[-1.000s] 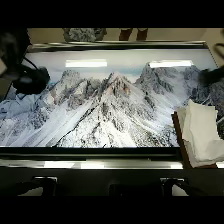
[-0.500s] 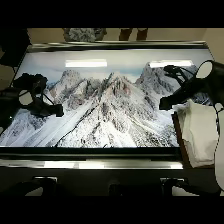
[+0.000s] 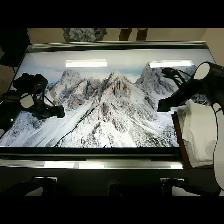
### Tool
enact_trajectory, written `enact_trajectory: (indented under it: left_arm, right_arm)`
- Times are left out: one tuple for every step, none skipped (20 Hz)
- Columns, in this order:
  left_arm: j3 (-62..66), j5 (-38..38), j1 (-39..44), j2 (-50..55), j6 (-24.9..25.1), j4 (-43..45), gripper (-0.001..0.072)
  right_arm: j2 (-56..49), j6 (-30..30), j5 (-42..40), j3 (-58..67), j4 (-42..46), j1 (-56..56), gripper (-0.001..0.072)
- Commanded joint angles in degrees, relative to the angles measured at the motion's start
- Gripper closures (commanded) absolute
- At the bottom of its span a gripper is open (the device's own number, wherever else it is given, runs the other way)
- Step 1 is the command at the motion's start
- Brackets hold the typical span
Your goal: Fold the shirts.
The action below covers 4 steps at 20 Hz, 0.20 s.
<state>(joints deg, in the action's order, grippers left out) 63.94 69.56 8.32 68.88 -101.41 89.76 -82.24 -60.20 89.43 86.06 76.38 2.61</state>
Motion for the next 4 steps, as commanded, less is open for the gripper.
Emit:
enact_trajectory:
  left_arm:
    - [-0.1,-0.2,0.0,0.0,0.0,0.0,-0.0009]
    - [-0.1,-0.2,0.0,0.0,0.0,0.0,-0.0009]
    - [-0.1,-0.2,0.0,0.0,0.0,0.0,-0.0009]
    - [-0.1,-0.2,0.0,0.0,0.0,0.0,-0.0010]
  right_arm:
    - [0.0,0.0,0.0,0.0,-0.1,0.0,0.0042]
    - [0.0,0.0,0.0,0.0,-0.1,0.0,0.0042]
    - [0.0,0.0,0.0,0.0,-0.1,0.0,0.0042]
    - [0.0,0.0,0.0,0.0,0.0,0.0,0.0042]
